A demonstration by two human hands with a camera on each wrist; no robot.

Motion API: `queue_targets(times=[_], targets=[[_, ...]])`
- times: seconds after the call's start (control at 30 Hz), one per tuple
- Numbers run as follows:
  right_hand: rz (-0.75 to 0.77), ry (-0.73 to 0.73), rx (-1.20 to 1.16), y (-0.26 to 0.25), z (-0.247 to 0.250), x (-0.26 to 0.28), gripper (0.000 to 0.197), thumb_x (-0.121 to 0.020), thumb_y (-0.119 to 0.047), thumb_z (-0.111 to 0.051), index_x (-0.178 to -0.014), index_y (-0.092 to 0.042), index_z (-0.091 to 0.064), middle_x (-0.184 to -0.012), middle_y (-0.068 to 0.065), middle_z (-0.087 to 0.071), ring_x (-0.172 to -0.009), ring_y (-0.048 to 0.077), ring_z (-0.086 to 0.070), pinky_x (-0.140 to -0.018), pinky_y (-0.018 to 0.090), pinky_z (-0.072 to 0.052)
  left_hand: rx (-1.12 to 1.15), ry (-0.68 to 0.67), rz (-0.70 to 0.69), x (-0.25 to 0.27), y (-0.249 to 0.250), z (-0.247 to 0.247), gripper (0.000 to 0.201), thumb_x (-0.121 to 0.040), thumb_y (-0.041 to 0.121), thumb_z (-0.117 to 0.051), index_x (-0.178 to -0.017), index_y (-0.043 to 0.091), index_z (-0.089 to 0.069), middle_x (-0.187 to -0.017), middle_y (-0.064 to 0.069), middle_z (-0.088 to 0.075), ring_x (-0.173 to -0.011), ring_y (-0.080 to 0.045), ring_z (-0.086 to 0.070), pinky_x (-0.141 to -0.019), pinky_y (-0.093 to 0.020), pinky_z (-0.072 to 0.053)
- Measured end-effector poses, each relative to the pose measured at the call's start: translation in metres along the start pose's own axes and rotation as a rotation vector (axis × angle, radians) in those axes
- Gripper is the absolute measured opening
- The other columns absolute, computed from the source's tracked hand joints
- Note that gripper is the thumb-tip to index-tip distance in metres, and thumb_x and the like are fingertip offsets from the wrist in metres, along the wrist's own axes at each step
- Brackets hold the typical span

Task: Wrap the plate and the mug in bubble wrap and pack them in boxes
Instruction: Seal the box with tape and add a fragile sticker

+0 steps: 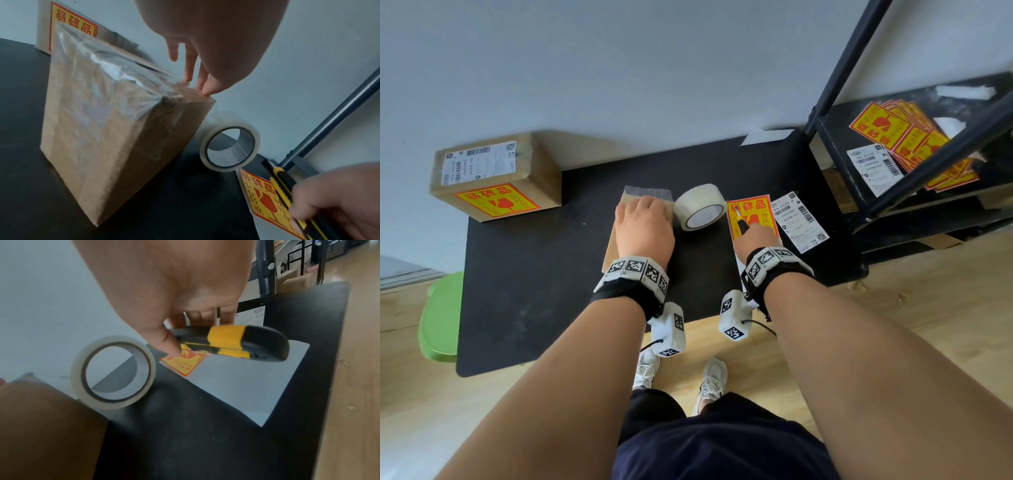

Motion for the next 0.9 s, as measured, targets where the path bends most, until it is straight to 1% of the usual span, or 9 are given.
queue_targets(times=[0.13, 0.27, 0.33, 0.4, 0.5, 0.6, 0.67, 0.73, 0.9], targets=[[0.031, -0.015, 0.154, 0.003, -0.010, -0.005, 0.039, -0.093, -0.029, -0.060, -0.125, -0.011, -0.049, -0.123, 0.012, -0.055, -0.109, 0.028, -0.057, -0.075, 0.033, -0.037, 0.030, 0.059, 0.004, 0.001, -0.001, -0.003, 0.019, -0.089, 0.009, -0.046, -0.091, 0.008, -0.066, -0.103, -0.007, -0.065, -0.103, -0.030, -0.054, -0.103, -0.034, -0.026], [0.033, -0.041, 0.173, 0.007, -0.016, -0.009, 0.044, -0.092, -0.025, -0.063, -0.130, -0.010, -0.046, -0.132, 0.013, -0.050, -0.117, 0.029, -0.054, -0.085, 0.033, -0.043, 0.034, 0.063, 0.014, -0.001, -0.004, -0.005, 0.021, -0.090, 0.011, -0.046, -0.093, 0.010, -0.067, -0.103, -0.005, -0.065, -0.105, -0.028, -0.053, -0.103, -0.032, -0.026], [0.056, -0.031, 0.171, 0.004, -0.014, -0.008, 0.041, -0.093, -0.023, -0.060, -0.129, -0.010, -0.046, -0.131, 0.013, -0.049, -0.118, 0.028, -0.053, -0.084, 0.032, -0.041, 0.046, 0.048, 0.018, -0.003, -0.004, -0.004, 0.023, -0.090, 0.011, -0.044, -0.094, 0.010, -0.067, -0.105, -0.004, -0.064, -0.107, -0.027, -0.052, -0.103, -0.031, -0.026], [0.083, 0.039, 0.091, -0.004, -0.007, -0.007, 0.039, -0.092, -0.021, -0.058, -0.127, -0.009, -0.046, -0.129, 0.013, -0.050, -0.116, 0.029, -0.052, -0.082, 0.033, -0.040, 0.076, 0.047, 0.036, -0.005, -0.005, -0.004, 0.023, -0.092, 0.013, -0.044, -0.096, 0.010, -0.067, -0.107, -0.004, -0.064, -0.108, -0.027, -0.051, -0.103, -0.032, -0.027], [0.230, 0.263, -0.128, -0.025, 0.012, -0.006, 0.031, -0.092, -0.013, -0.055, -0.123, -0.007, -0.052, -0.125, 0.012, -0.052, -0.112, 0.028, -0.052, -0.083, 0.031, -0.040, 0.176, 0.065, 0.086, -0.009, -0.006, -0.003, 0.025, -0.093, 0.018, -0.046, -0.106, 0.007, -0.064, -0.114, -0.008, -0.061, -0.111, -0.028, -0.050, -0.102, -0.034, -0.033], [0.435, 0.337, -0.223, -0.049, 0.026, -0.006, 0.034, -0.095, -0.014, -0.049, -0.129, -0.011, -0.054, -0.131, 0.009, -0.053, -0.121, 0.026, -0.047, -0.094, 0.033, -0.039, 0.210, 0.114, 0.194, -0.012, -0.005, -0.002, 0.052, -0.083, 0.031, -0.034, -0.121, 0.003, -0.057, -0.126, -0.014, -0.054, -0.119, -0.032, -0.046, -0.102, -0.038, -0.035], [0.549, 0.263, -0.166, -0.062, 0.028, -0.007, 0.042, -0.095, -0.018, -0.051, -0.136, -0.015, -0.050, -0.138, 0.006, -0.052, -0.128, 0.025, -0.044, -0.103, 0.037, -0.039, 0.188, 0.111, 0.322, -0.016, -0.004, -0.001, 0.062, -0.083, 0.038, -0.043, -0.132, 0.000, -0.046, -0.133, -0.016, -0.048, -0.125, -0.034, -0.043, -0.108, -0.039, -0.031], [0.612, 0.155, -0.037, -0.070, 0.024, -0.009, 0.048, -0.093, -0.022, -0.053, -0.141, -0.018, -0.047, -0.142, 0.004, -0.049, -0.132, 0.023, -0.043, -0.110, 0.039, -0.035, 0.160, 0.007, 0.430, -0.022, -0.003, -0.001, 0.077, -0.084, 0.049, -0.055, -0.139, -0.001, -0.035, -0.137, -0.016, -0.044, -0.129, -0.034, -0.039, -0.112, -0.041, -0.027], [0.620, 0.117, 0.191, -0.072, 0.022, -0.008, 0.053, -0.088, -0.028, -0.058, -0.139, -0.020, -0.047, -0.136, 0.008, -0.046, -0.123, 0.027, -0.047, -0.103, 0.037, -0.038, 0.117, -0.157, 0.457, -0.029, 0.003, 0.000, 0.105, -0.079, 0.063, -0.059, -0.148, -0.003, -0.014, -0.138, -0.017, -0.044, -0.128, -0.033, -0.043, -0.109, -0.038, -0.030]])
Point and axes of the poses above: each hand's wrist, its own x-axis away from the middle knuckle, its own z-axis out of the back of the hand, y = z × x, the point moved 1 cm from there along -x, towards the middle knuckle
